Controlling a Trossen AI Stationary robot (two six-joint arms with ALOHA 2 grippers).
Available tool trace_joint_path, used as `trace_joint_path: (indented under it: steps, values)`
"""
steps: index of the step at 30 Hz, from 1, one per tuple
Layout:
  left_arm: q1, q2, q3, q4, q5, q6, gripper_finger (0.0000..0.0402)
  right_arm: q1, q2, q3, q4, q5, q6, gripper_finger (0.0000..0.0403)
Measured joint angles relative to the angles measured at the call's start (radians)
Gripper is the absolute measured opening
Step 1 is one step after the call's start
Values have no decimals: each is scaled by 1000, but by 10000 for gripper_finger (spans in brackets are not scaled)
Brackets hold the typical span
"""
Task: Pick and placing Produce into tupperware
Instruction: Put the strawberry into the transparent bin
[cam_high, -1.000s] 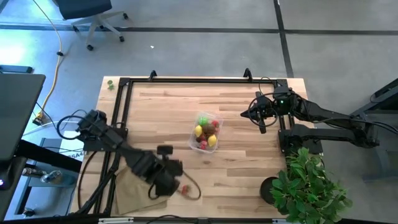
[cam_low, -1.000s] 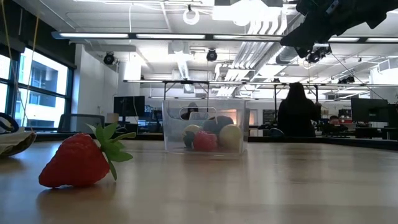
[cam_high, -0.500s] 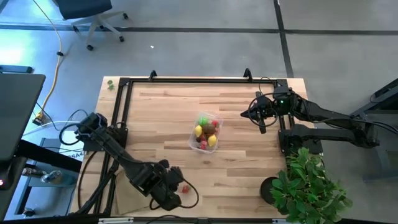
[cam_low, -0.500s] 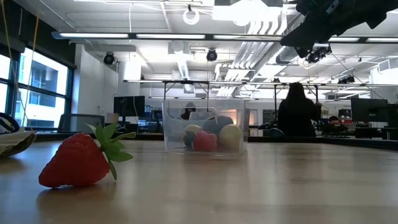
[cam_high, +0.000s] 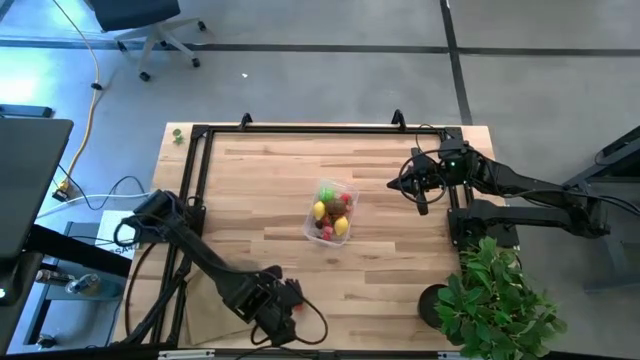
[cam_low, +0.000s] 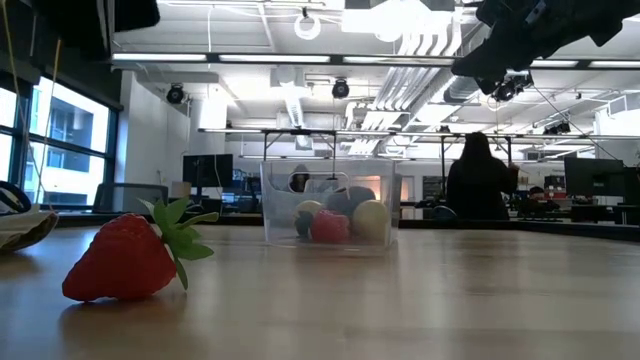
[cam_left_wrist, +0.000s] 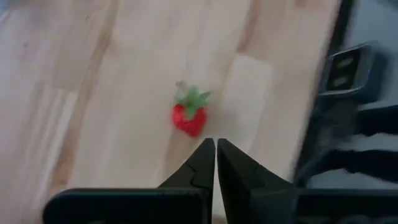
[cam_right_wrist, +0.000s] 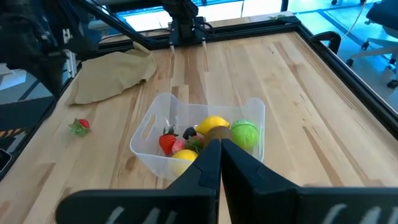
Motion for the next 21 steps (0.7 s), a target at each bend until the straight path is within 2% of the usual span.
trace_joint_path:
  steps: [4, 12, 15, 21]
  values:
    - [12, 12, 1, 8, 9, 40, 32, 0, -1, 0, -8, 0, 0, 5]
    - [17, 50, 0, 21, 23, 14, 130, 0, 0, 0, -16, 0, 0, 5]
    - [15, 63, -3, 5, 22, -11, 154, 0, 0, 0, -17, 0, 0, 5]
    - [15, 108, -1, 25, 23, -155, 183, 0, 0, 0, -29, 0, 0, 5]
